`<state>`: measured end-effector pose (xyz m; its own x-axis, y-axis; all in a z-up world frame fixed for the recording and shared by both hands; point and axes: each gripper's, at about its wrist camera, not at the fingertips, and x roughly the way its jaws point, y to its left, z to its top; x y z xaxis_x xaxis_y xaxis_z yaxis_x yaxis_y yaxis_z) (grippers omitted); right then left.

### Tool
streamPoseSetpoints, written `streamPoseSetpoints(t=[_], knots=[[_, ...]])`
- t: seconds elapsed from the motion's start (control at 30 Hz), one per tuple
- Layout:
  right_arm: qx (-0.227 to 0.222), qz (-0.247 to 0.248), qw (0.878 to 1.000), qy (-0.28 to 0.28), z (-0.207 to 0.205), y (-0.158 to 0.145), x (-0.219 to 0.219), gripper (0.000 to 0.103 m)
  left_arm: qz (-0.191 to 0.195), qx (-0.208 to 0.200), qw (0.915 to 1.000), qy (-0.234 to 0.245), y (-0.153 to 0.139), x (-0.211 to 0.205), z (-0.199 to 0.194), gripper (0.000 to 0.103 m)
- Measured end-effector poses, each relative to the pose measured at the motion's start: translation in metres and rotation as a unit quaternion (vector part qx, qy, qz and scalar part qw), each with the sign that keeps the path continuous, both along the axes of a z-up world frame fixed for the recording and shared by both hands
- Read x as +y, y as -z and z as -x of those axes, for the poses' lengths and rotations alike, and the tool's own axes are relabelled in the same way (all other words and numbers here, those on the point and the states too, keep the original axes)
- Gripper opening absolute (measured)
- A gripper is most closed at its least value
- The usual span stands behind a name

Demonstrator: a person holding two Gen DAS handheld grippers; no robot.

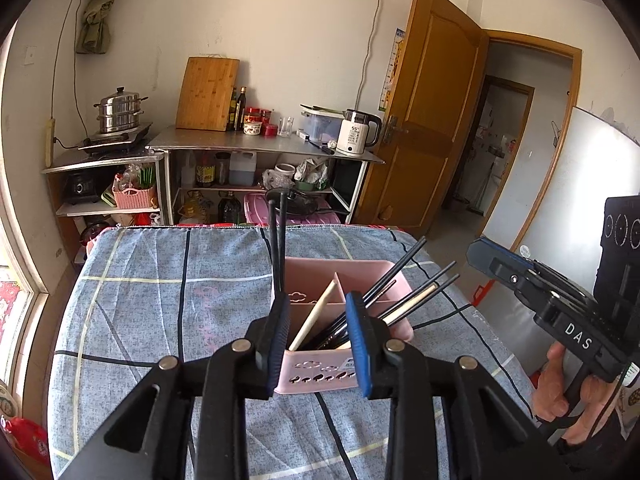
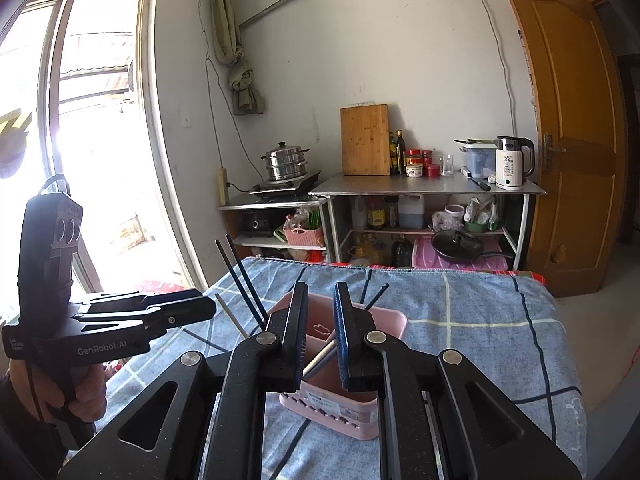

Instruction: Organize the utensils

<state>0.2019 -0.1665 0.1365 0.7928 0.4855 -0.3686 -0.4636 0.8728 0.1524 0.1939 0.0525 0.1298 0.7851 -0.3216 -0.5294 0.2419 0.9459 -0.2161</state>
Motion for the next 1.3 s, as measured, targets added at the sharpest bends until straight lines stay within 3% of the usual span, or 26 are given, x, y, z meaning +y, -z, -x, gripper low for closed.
streamPoseSetpoints(t=[0.23, 0.5, 0.63, 1.3], knots=[[0.001, -0.002, 1.000, 0.003, 0.037, 0.008, -0.022, 0.014, 0.008, -0.026, 0.9996, -0.006, 0.002, 0.002, 0.047, 0.036], [0.006, -0.006, 1.000, 0.012, 0.081, 0.028, -0.039, 0.015, 0.017, -0.039, 0.9990, -0.016, 0.023, -0.002, 0.098, 0.043], [0.014, -0.008, 1.000, 0.017, 0.099, 0.043, -0.043, 0.026, 0.005, -0.046, 0.9987, -0.021, 0.035, -0.011, 0.117, 0.045], [0.032, 0.024, 0.999, 0.032, 0.157, 0.094, -0.033, 0.026, -0.018, -0.048, 0.9983, -0.029, 0.088, -0.029, 0.168, 0.047]])
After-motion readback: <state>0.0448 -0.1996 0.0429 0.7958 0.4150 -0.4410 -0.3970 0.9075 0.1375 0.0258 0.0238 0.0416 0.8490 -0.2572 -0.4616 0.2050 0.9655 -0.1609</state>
